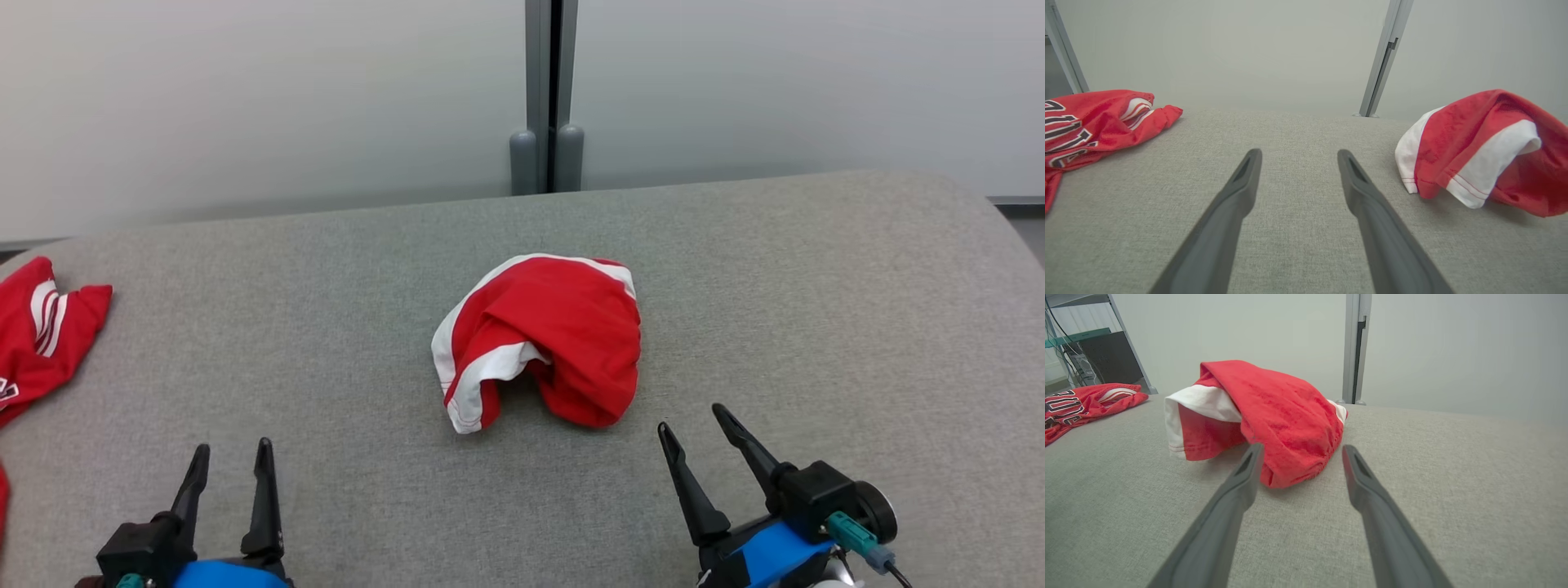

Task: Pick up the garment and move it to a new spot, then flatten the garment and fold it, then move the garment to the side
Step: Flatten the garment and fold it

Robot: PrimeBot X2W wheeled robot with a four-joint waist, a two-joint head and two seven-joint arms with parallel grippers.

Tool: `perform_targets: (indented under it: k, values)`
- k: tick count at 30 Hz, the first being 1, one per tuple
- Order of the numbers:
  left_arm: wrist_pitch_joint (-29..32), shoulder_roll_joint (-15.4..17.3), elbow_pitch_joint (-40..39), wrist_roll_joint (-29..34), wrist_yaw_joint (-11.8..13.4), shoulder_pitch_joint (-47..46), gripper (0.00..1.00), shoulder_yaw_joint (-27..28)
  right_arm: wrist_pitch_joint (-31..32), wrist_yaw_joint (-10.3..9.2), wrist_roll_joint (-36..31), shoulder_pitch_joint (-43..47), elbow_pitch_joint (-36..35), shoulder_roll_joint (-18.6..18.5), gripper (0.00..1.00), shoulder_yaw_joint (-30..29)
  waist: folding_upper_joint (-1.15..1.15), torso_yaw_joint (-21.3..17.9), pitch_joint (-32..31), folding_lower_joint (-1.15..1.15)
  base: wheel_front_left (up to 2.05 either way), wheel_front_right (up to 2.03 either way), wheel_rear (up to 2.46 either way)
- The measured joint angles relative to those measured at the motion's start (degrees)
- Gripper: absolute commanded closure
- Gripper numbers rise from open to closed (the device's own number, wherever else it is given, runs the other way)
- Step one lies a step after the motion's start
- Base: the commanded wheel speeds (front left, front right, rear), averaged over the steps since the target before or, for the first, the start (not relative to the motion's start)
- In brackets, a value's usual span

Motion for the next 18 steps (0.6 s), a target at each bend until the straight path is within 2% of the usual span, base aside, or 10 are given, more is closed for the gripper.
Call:
perform_targets:
  k: [8, 18]
  values:
    - [0.0, 2.14, -1.25, -2.96, 0.0, -1.29, 0.0, -3.61, 0.0, 0.0, -1.45, -2.98, 4.65, 0.0, 0.0, 0.12, 0.0, 3.16, 3.23, 0.01, 0.0, 0.0, 0.0]
    - [0.0, 5.36, -1.97, -6.54, 0.0, -3.57, 0.0, -6.37, 0.0, 0.01, -2.87, -8.31, 9.79, 0.05, 0.01, -2.67, 0.01, 8.68, 7.95, 0.01, 0.0, 0.0, 0.0]
